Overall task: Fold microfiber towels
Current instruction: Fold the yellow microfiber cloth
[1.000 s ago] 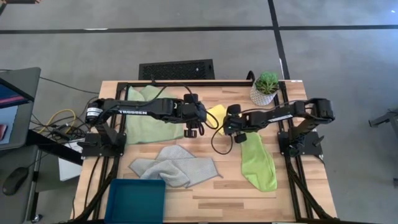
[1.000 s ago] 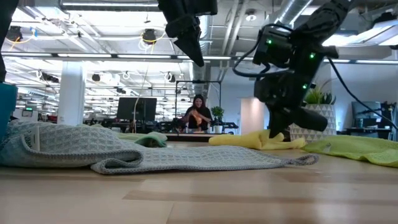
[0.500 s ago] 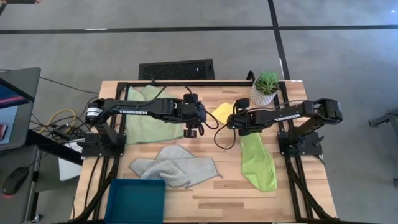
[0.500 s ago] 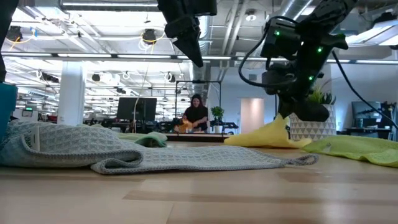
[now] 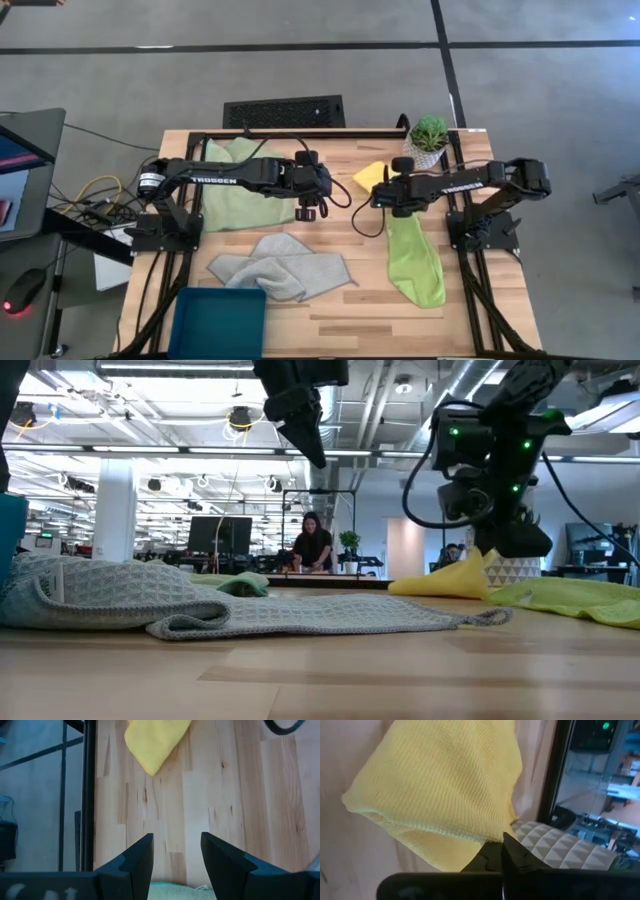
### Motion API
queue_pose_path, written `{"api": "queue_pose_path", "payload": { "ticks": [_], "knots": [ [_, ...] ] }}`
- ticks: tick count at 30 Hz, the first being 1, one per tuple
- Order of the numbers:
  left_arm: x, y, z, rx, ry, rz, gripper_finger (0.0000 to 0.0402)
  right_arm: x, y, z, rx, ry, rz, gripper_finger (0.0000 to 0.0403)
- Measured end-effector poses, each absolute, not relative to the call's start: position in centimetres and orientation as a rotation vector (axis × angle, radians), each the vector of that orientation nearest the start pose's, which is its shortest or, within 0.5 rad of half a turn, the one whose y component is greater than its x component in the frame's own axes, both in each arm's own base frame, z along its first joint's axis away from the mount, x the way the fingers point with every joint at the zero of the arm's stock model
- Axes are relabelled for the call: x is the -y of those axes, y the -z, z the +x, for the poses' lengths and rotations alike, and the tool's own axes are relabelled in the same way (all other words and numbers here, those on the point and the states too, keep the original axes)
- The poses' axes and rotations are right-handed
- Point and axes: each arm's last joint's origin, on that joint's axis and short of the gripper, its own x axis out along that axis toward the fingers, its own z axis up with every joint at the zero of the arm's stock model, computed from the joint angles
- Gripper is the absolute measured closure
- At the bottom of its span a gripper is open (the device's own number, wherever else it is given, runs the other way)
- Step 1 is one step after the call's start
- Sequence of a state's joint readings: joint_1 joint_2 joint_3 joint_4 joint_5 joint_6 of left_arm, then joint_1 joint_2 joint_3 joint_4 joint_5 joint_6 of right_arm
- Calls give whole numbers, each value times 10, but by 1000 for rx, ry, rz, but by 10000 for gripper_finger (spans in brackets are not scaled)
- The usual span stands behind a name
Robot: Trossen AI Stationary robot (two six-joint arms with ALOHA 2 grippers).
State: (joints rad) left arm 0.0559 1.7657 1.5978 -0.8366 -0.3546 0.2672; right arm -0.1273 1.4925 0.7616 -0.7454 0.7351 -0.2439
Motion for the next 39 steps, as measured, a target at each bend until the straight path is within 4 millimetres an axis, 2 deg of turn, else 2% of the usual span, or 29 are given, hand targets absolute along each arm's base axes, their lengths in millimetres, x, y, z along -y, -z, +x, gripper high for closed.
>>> {"api": "queue_pose_path", "payload": {
  "ticks": [15,21,26,32,39],
  "knots": [
    [-31,-300,372,-1052,-239,392,244,72,-159,208,-1652,672,-475,399],
    [-31,-300,372,-1052,-240,391,244,75,-157,205,-1665,649,-395,393],
    [-31,-300,372,-1052,-237,390,244,76,-156,205,-1663,615,-326,365],
    [-31,-300,371,-1062,-231,389,244,75,-156,205,-1662,614,-322,327],
    [-30,-299,370,-1078,-233,381,244,76,-157,205,-1653,670,-346,246]
  ]
}}
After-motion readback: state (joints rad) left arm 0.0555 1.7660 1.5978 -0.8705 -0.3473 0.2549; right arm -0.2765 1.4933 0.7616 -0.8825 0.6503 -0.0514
